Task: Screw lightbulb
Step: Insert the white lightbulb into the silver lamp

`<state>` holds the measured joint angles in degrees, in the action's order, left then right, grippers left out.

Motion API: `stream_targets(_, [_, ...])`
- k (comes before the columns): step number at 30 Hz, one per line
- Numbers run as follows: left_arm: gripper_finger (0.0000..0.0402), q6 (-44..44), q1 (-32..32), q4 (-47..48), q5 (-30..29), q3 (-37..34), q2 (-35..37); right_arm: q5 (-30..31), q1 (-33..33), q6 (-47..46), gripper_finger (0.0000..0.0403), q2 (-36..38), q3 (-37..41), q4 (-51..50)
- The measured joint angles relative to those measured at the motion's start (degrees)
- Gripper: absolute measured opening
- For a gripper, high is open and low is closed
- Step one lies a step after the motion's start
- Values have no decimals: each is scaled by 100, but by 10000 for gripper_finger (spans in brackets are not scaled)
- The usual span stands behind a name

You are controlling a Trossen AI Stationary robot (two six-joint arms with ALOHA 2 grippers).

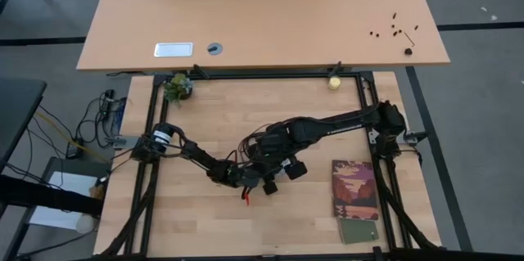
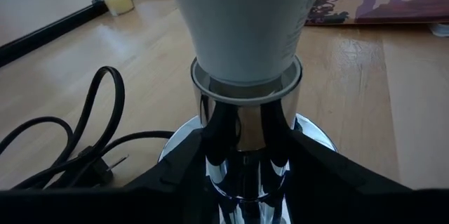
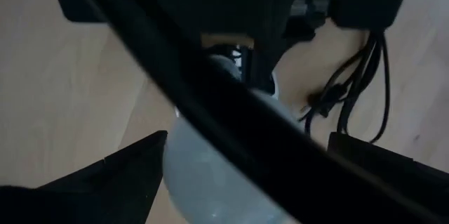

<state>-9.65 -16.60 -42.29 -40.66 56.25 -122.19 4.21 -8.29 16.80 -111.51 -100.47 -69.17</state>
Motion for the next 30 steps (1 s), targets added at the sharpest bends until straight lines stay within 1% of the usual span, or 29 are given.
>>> stream_targets(8, [178, -126, 8, -25, 4, 0, -4, -105, -90, 214, 397, -1, 12, 169])
stream_targets(14, [178, -129, 9, -80, 7, -2, -11, -109, -95, 435, 390, 1, 236, 383])
stream_targets(18, [178, -129, 9, -83, 7, -2, -11, -103, -107, 728, 375, -1, 247, 520])
stream_targets(25, [178, -129, 9, -124, 7, -2, -11, -107, -68, 743, 338, -80, 248, 666])
stream_targets(30, [178, -133, 11, -126, 7, -2, -13, -105, -75, 844, 315, -258, 247, 484])
